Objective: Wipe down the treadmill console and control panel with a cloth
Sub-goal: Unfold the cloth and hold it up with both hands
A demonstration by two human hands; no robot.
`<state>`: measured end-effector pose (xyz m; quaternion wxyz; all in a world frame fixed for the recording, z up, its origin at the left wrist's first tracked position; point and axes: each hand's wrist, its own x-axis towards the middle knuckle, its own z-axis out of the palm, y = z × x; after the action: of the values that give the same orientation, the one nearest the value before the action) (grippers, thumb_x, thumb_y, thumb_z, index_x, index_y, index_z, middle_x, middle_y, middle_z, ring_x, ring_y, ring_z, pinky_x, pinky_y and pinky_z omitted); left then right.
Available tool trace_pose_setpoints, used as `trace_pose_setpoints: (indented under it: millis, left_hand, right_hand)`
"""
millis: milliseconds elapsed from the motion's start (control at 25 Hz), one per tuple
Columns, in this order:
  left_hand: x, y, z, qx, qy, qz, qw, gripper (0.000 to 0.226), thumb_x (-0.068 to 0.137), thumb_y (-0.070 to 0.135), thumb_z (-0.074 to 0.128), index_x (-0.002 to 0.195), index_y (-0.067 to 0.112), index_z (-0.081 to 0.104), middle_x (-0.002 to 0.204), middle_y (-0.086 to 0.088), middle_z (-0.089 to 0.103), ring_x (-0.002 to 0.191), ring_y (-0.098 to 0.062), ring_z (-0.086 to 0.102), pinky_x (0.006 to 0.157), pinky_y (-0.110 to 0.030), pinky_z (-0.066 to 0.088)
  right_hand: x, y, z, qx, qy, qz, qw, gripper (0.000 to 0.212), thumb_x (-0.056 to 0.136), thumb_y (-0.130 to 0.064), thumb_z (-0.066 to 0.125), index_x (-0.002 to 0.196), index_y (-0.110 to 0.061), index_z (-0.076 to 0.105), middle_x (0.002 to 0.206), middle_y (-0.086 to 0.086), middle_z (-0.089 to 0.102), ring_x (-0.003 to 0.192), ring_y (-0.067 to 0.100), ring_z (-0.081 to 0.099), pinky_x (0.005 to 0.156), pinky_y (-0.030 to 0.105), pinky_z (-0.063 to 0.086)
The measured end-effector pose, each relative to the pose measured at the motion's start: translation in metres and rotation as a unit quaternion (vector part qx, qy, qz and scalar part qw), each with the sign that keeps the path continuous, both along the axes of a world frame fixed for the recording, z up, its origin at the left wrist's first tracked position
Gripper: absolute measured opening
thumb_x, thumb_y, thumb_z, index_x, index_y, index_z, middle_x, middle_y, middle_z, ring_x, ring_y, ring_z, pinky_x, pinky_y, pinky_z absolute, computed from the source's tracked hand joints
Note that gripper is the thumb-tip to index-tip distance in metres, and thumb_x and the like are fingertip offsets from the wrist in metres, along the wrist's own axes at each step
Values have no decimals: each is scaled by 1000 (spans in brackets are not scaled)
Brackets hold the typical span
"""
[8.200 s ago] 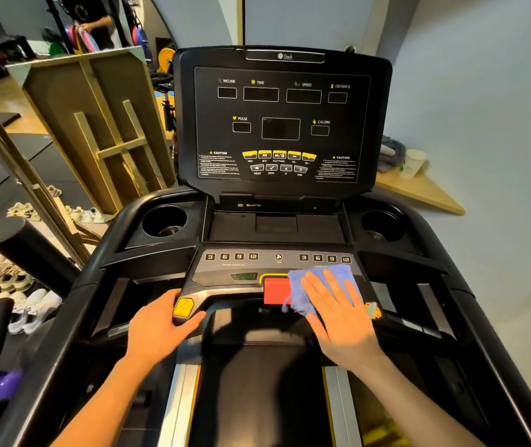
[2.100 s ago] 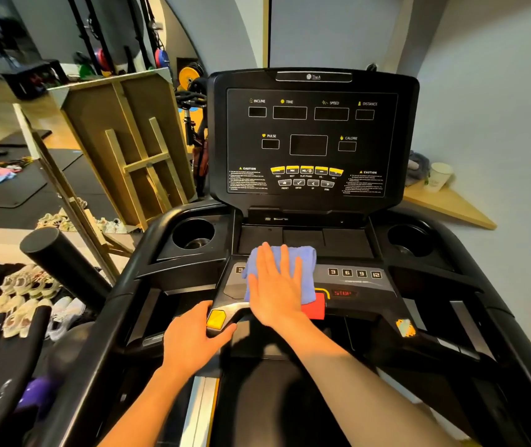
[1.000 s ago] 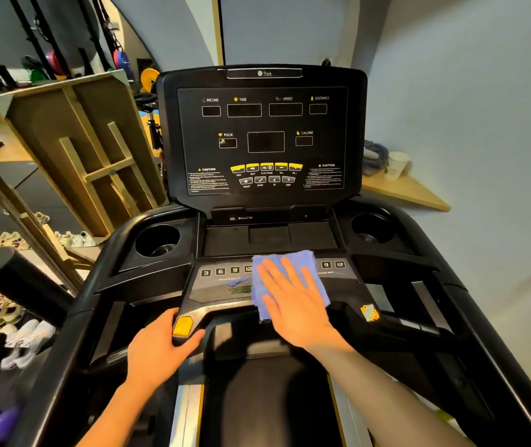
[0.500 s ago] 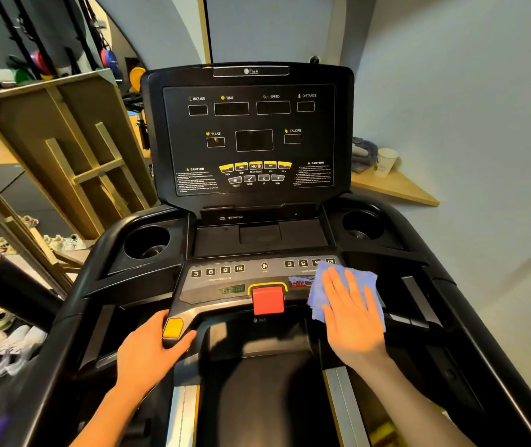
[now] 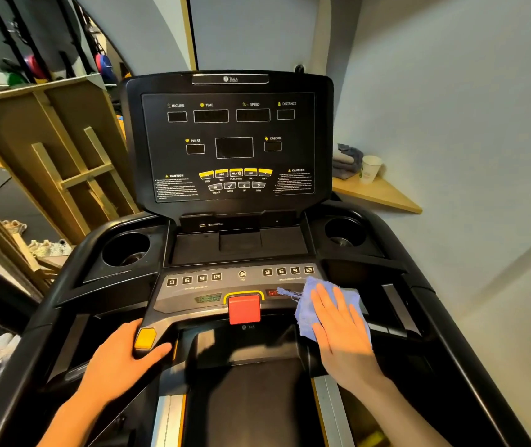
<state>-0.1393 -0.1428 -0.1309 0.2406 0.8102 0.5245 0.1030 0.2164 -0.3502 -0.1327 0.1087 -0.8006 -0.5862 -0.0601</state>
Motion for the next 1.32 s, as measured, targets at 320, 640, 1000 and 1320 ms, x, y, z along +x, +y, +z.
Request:
trace_pose_setpoints:
  millis: [320, 640, 1000, 1320]
  left_hand:
    - [156, -44, 75, 146, -105, -102, 978, 39, 86, 41, 61, 120, 22, 60, 111, 0, 61, 106, -20, 54, 93, -36, 43]
    - [286, -55, 67, 88, -4, -296, 951, 34, 90, 48, 58, 117, 28, 64, 107, 3, 55, 102, -18, 45, 92, -38, 45]
    - [291, -52, 63, 94, 13, -304, 948, 14, 85, 41, 68, 89, 29, 62, 93, 9, 57, 92, -15, 45, 81, -38, 48]
    - [256, -41, 86, 51, -66, -294, 952, 12, 85, 39, 69, 82, 30, 61, 78, 14, 66, 83, -5, 53, 77, -34, 48]
  right_hand:
    - [66, -28, 23, 131, 339, 3, 932, 34, 99, -39, 54, 131, -41, 66, 121, -27, 64, 112, 0, 60, 100, 25, 47]
    - [141, -19, 43, -89, 384, -9, 919, 28, 99, -33, 63, 127, -31, 66, 104, -17, 71, 101, 4, 65, 100, 35, 54]
    - [150, -16, 28, -92, 396, 18, 914, 10, 96, -27, 67, 103, -30, 74, 85, 4, 73, 68, 13, 61, 77, 36, 60]
    - [143, 1, 72, -51, 382, 40, 922, 17, 94, -22, 70, 91, -38, 75, 84, -1, 72, 72, 16, 64, 75, 36, 58]
